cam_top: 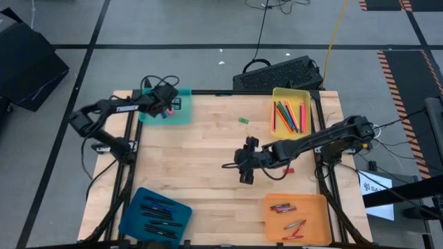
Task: Sort crayons/erasers/pens/pencils in bins
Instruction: Put the orange eraser into the light blue bin, then put the violet eraser into the light blue bin
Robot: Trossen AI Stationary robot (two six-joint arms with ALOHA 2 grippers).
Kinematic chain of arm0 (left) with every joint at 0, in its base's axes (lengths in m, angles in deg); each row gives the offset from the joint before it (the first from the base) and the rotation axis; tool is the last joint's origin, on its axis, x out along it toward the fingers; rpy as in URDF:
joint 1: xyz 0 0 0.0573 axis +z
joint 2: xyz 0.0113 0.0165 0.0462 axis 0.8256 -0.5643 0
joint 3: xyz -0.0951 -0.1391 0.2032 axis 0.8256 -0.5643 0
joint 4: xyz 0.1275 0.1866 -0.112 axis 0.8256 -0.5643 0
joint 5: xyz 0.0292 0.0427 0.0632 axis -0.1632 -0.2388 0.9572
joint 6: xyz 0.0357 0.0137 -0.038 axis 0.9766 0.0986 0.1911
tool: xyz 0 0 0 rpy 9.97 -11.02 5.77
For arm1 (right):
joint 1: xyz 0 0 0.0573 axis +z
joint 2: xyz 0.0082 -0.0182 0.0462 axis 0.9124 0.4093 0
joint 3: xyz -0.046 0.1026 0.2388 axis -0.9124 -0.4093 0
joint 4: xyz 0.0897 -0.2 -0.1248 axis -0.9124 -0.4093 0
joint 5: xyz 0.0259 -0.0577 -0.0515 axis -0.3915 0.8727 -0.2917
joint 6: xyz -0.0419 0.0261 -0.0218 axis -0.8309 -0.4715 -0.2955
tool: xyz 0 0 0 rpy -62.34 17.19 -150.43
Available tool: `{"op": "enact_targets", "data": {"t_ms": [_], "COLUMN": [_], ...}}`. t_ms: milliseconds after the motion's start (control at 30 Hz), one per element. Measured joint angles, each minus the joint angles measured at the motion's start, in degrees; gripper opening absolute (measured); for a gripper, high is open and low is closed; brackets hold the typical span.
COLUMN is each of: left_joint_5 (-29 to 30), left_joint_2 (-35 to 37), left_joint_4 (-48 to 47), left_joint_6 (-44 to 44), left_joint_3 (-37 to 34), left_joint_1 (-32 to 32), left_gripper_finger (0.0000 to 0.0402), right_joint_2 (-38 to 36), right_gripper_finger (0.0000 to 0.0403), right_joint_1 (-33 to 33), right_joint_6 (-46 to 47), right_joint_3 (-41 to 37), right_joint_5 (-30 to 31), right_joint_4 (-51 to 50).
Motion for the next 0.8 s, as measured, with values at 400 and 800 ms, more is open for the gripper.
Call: {"op": "enact_targets", "data": {"t_ms": [400, 800], "left_joint_5": [-13.2, -14.8], "left_joint_2": [4.0, 29.1], "left_joint_4": [-6.9, -14.0], "left_joint_6": [3.6, 2.3], "left_joint_3": [2.3, 5.2], "left_joint_1": [4.9, -0.5], "left_gripper_finger": [0.0191, 0.0222], "right_joint_2": [0.0, 2.4], "right_gripper_finger": [0.0275, 0.0228], "right_joint_1": [-3.4, -16.3], "right_joint_6": [22.2, 33.0], "right_joint_3": [-6.2, -5.7], "right_joint_5": [0.3, -6.0], "right_joint_4": [-6.8, -9.0]}}
